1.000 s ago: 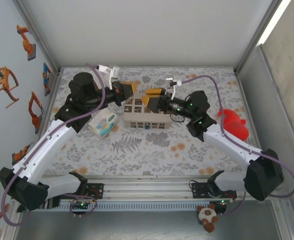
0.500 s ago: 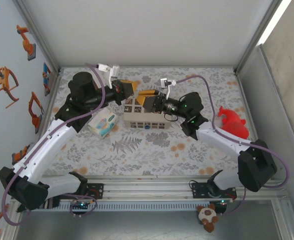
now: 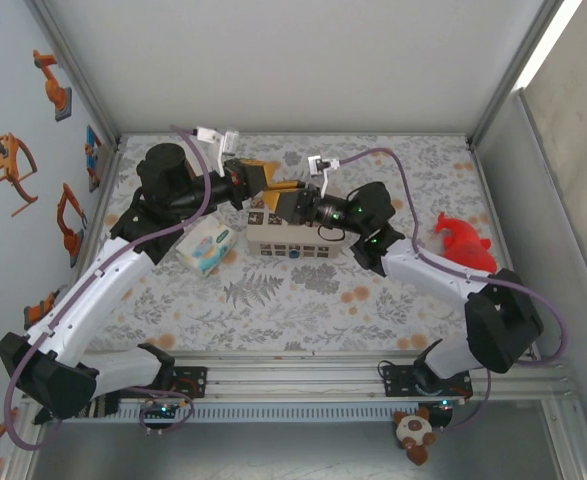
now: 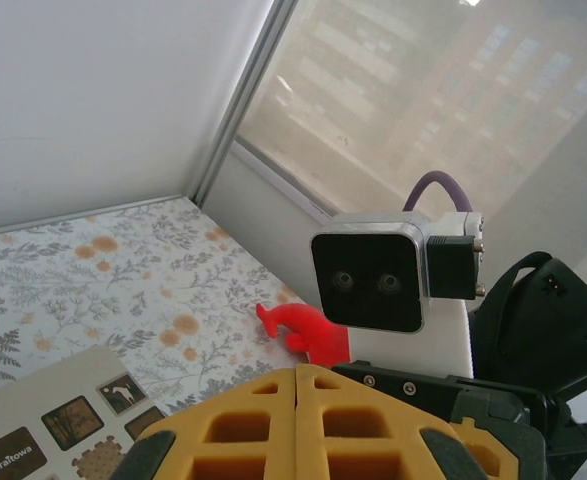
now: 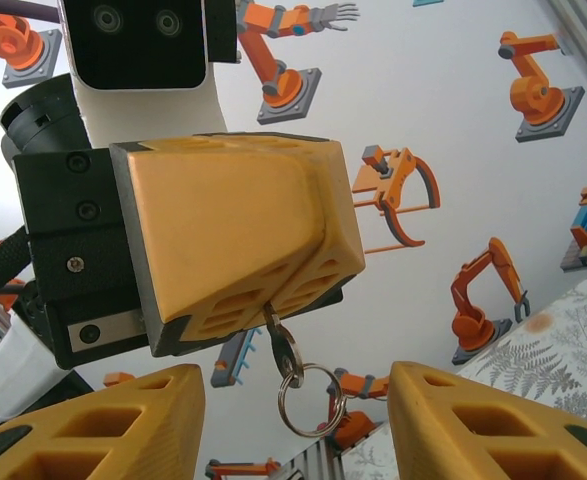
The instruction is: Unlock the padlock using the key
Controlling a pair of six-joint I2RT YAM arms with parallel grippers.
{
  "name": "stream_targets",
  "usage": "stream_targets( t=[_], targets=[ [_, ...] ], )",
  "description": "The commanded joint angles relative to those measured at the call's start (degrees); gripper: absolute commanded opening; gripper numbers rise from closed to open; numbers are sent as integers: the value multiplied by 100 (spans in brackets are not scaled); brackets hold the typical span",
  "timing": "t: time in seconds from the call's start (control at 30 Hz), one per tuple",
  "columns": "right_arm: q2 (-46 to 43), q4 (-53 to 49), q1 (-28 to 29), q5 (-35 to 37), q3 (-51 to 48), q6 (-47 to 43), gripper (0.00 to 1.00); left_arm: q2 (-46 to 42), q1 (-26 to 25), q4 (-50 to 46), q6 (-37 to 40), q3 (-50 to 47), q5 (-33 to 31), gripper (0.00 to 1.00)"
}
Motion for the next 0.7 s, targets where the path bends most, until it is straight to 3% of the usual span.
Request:
stream_targets(
  t=[0.0, 0.43, 0.67],
  targets=[
    [64, 309, 36, -82, 252, 72, 46, -17, 39, 124, -12, 126, 132, 0],
    [129, 310, 36, -97, 326, 130, 23, -20, 61, 172, -13, 73, 202, 0],
    [129, 309, 36, -81, 324, 148, 17, -13, 65, 119, 10, 48, 240, 0]
  ],
)
